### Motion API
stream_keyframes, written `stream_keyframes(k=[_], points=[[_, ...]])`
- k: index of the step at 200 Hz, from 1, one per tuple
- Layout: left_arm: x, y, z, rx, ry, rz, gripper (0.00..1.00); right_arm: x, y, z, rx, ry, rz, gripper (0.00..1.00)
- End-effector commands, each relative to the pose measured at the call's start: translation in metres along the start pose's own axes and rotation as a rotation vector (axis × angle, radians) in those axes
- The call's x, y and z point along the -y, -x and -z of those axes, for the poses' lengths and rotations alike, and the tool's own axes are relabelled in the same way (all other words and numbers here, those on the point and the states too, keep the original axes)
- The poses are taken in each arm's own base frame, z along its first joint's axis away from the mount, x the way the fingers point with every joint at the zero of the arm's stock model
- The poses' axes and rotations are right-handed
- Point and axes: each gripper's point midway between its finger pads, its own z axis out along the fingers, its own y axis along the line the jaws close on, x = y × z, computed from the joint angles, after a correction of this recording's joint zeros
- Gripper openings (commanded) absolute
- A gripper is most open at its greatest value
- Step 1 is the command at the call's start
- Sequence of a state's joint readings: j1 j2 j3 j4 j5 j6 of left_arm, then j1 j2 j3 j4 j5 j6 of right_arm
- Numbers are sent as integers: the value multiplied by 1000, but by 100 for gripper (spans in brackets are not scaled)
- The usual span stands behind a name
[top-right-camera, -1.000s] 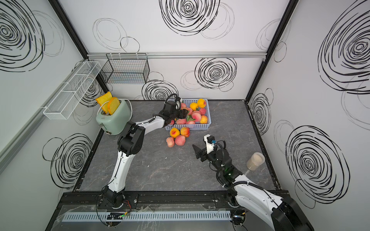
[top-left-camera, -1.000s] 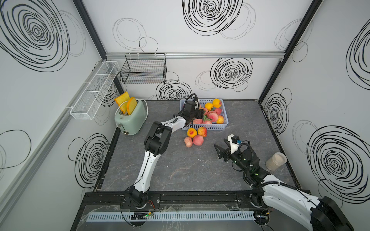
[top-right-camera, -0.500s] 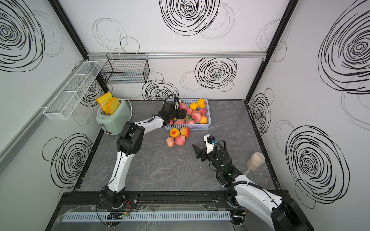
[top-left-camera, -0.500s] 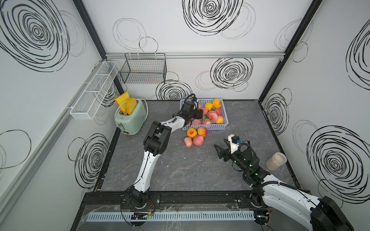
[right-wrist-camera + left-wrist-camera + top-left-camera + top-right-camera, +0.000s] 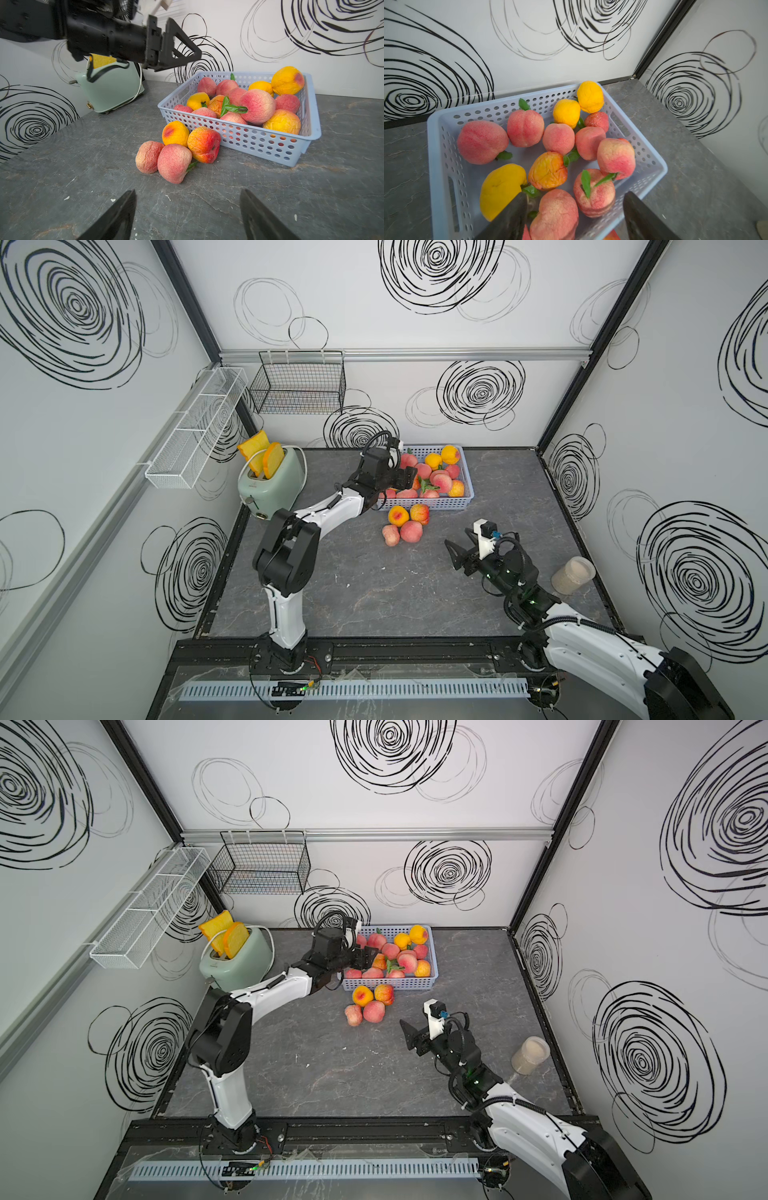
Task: Put the peaches into the basket
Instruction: Place the peach in the basket, then pick up the peach from the center of the board.
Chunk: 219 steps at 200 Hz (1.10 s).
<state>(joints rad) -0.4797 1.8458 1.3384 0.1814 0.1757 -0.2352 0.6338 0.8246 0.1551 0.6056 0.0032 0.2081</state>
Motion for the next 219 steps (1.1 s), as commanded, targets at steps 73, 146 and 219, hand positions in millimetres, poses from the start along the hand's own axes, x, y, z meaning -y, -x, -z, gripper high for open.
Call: stream_keyframes(k=[73,146,219], points=[[42,-73,135,-200,-157,-94,82,4,-19,-18,-101,-28,-50,89],[72,-82,180,-244,-300,-203,84,10,-37,-48,-239,-38,-445,99],[81,-76,187,-214,-359,-151,85,36,-50,-78,-293,-74,-579,99]])
